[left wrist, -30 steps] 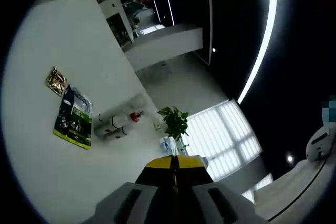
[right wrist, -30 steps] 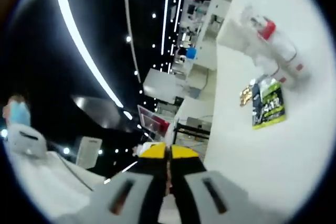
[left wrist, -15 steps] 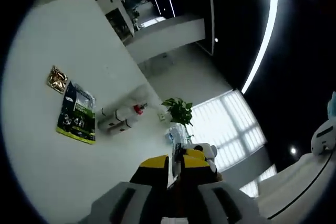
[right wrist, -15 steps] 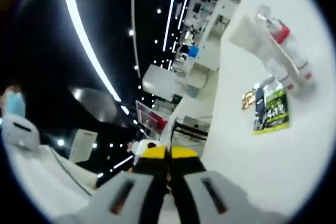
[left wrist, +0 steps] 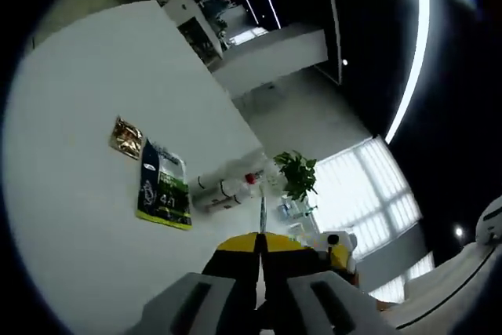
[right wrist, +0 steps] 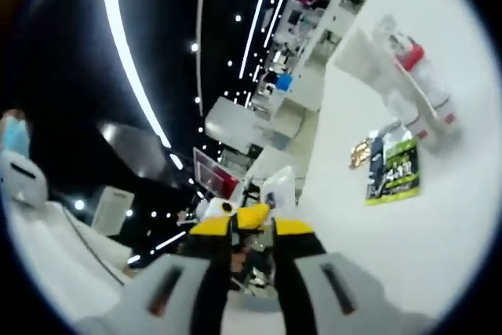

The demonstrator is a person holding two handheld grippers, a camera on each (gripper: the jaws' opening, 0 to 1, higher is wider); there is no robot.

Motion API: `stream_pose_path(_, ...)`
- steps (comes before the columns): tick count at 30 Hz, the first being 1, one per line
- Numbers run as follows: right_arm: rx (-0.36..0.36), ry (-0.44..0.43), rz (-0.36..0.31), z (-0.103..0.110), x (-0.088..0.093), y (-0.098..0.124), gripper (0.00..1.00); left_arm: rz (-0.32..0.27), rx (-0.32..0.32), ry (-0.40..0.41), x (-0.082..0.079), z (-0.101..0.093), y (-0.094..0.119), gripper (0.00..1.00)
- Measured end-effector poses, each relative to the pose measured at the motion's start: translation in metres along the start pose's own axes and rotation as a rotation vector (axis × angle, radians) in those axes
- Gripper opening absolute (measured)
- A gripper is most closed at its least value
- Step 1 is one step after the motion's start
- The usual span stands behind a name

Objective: Arrange the skincare products in the storage area until every visible bottle or jar stands upright without overlapping.

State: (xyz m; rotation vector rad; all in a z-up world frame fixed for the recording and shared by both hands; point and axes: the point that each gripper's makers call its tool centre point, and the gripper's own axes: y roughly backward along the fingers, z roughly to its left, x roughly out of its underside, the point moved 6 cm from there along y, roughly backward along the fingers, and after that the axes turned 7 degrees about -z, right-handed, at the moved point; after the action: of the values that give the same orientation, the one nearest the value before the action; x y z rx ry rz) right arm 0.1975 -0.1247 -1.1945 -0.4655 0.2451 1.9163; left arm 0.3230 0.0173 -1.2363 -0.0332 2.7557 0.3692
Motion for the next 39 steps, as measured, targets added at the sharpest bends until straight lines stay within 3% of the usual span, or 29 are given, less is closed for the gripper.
stream_pose_path(4,0.017,0.021,-0.028,0.002,-0.004,0.012,0.18,0.023,-0.071,0.016,-0.019,0.026,-0.008,0.00)
stream_pose_path(9,0.071,0.015,-0.097,-0.008,-0.008,0.035,0.18,0.092,-0.222,-0.010,-0.039,0.064,-0.024,0.00)
stream_pose_path(11,0.085,0.021,-0.122,-0.010,-0.011,0.042,0.18,0.081,-0.225,-0.005,-0.047,0.072,-0.034,0.00)
stream_pose_path(14,0.113,0.029,-0.162,-0.010,-0.017,0.053,0.18,0.132,-0.307,-0.004,-0.048,0.088,-0.041,0.01)
stream_pose_path(18,0.138,0.050,-0.224,-0.008,-0.026,0.063,0.18,0.219,-0.367,-0.029,-0.043,0.103,-0.050,0.01)
stream_pose_path(24,0.164,0.044,-0.266,-0.012,-0.026,0.071,0.18,0.250,-0.399,-0.059,-0.047,0.114,-0.058,0.01)
stream_pose_path(30,0.177,0.057,-0.291,-0.009,-0.031,0.075,0.18,0.318,-0.477,-0.106,-0.047,0.128,-0.056,0.03)
stream_pose_path(34,0.184,0.040,-0.322,-0.013,-0.031,0.079,0.18,0.311,-0.459,-0.110,-0.051,0.128,-0.058,0.03)
stream_pose_path(39,0.194,0.038,-0.300,-0.015,-0.029,0.079,0.18,0.317,-0.476,-0.123,-0.053,0.128,-0.057,0.03)
